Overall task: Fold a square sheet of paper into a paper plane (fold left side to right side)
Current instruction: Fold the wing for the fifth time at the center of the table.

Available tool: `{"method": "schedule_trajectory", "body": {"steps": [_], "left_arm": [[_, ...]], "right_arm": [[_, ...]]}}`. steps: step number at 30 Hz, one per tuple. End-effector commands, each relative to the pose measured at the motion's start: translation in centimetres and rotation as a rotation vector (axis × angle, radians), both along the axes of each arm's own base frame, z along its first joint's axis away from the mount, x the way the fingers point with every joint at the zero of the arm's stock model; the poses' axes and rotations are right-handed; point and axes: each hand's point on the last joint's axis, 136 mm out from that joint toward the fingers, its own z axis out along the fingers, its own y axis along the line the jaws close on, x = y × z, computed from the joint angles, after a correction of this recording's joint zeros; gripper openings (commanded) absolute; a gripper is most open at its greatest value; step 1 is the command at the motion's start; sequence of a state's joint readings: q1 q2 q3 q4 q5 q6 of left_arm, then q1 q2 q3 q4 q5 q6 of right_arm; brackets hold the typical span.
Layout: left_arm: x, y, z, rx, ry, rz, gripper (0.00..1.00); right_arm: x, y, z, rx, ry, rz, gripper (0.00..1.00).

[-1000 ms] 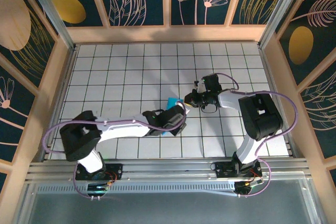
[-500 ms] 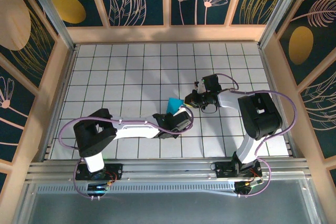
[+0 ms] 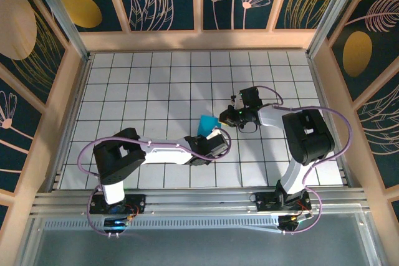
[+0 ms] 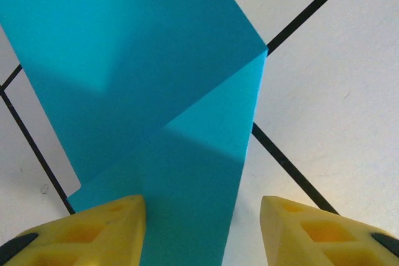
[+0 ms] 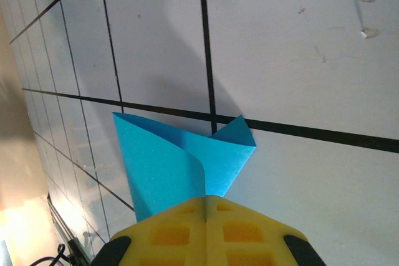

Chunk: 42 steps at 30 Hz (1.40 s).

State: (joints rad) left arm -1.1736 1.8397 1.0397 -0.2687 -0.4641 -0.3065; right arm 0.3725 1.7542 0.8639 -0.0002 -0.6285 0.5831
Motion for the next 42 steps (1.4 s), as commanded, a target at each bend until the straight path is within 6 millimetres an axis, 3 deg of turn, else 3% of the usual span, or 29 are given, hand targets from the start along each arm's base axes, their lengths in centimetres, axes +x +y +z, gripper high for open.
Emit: {"method": "schedule_trajectory", "body": {"steps": [1, 7, 15, 17, 22, 28, 31, 36, 42], "left_arm": [[0.5, 0.3, 0.4, 0.025, -0.037, 0.011, 0.48], [0.5, 0.2, 0.4, 0.02, -0.031, 0.011, 0.2], [0.4, 0.3, 0.0, 0.015, -0.026, 0.023, 0.0], [0.5, 0.2, 0.5, 0.001, -0.03, 0.027, 0.0], [0.1, -0.7, 1.9, -0.07, -0.006, 0.01, 0.0], [-0.8, -2.3, 2.3, -0.199, 0.159, -0.016, 0.0], [-0.9, -2.8, 2.1, -0.271, 0.27, -0.016, 0.0], [-0.8, -3.9, 2.2, -0.409, 0.431, 0.003, 0.0], [0.1, -5.1, 3.0, -0.607, 0.587, 0.047, 0.0]], "right_arm": [[0.1, 0.3, -0.2, -0.015, 0.0, 0.007, 0.0], [0.1, 0.3, -0.4, -0.023, -0.002, 0.006, 0.0], [0.4, -0.4, -0.1, -0.056, -0.025, -0.009, 0.0], [0.7, -1.1, 0.3, -0.081, -0.046, -0.02, 0.03], [1.6, -4.0, 2.2, -0.155, -0.129, -0.086, 0.27], [1.7, -8.5, 5.1, -0.27, -0.249, -0.185, 0.51], [1.0, -9.9, 6.3, -0.276, -0.305, -0.216, 0.57], [-0.8, -10.4, 7.7, -0.229, -0.39, -0.236, 0.62], [-3.0, -9.8, 7.1, -0.158, -0.393, -0.201, 0.63]]}}
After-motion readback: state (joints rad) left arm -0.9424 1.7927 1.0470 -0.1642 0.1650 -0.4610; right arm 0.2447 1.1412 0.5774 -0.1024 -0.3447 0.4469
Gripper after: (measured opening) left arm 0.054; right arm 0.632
